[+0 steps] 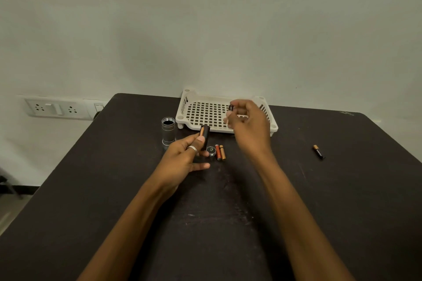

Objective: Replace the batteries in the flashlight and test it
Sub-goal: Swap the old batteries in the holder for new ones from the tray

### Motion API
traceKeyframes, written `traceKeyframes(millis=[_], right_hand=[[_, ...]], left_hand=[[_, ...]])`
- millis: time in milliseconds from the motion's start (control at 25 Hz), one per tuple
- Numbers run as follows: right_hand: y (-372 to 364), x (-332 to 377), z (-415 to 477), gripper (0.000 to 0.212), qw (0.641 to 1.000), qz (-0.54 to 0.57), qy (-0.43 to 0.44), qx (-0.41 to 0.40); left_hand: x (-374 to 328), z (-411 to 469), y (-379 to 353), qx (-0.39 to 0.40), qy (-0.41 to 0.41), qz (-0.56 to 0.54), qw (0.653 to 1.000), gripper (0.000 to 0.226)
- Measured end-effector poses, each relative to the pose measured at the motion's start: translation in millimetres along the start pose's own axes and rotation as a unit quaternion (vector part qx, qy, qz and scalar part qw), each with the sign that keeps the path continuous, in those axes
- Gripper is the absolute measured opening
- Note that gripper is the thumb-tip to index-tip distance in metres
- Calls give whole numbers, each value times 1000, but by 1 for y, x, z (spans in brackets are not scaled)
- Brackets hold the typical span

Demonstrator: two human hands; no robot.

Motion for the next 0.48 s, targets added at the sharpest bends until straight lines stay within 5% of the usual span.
traceKeyframes(millis=[160,480], right_hand=[[9,-4,-38,30,996,72,-49,15],[-10,2,-65,26,998,-1,13,53]], left_hand=[[-1,-2,2,-11,9,-35,999,23],[1,0,1,6,3,-45,999,30]])
Point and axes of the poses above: each hand's wrist, its own z-axis towards the middle knuckle, its own y-axis out of the back of the hand, x = y × z, the point moved 9 cm from there along z, towards the middle knuckle, and after that the axes turned 11 degrees about -x, right-handed, at the moved point
